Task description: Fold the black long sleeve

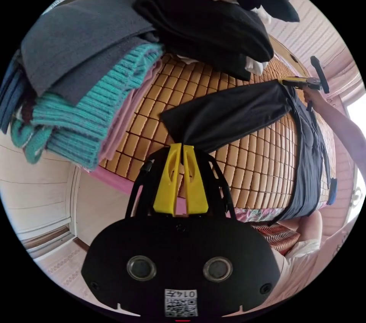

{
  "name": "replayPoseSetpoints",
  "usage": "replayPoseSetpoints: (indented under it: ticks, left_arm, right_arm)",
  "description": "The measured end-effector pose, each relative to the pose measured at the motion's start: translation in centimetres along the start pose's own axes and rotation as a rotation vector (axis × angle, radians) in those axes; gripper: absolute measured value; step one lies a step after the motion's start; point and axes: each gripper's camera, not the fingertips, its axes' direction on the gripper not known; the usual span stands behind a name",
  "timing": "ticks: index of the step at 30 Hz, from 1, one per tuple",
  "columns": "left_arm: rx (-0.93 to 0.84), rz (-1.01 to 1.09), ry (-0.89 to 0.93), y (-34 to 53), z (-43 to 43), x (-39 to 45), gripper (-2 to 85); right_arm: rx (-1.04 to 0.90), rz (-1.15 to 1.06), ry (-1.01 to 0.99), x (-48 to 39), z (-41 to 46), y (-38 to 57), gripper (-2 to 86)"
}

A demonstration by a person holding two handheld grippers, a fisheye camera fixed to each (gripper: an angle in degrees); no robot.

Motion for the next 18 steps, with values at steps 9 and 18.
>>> replayPoseSetpoints:
  ticks: [9, 18]
  left_arm:
    - [0.002, -0.017, 0.022, 0.2, -0.1, -1.2, 1.1]
    - [-0.012, -0.084, 0.081, 1.2, 1.4, -0.9, 3.8]
  right_arm:
    - [0.132, 0.076, -0.052, 4.4, -7.1, 1.8, 0.3]
    - [-0.077, 0.197, 0.034, 7.5, -4.4, 2.5, 0.2]
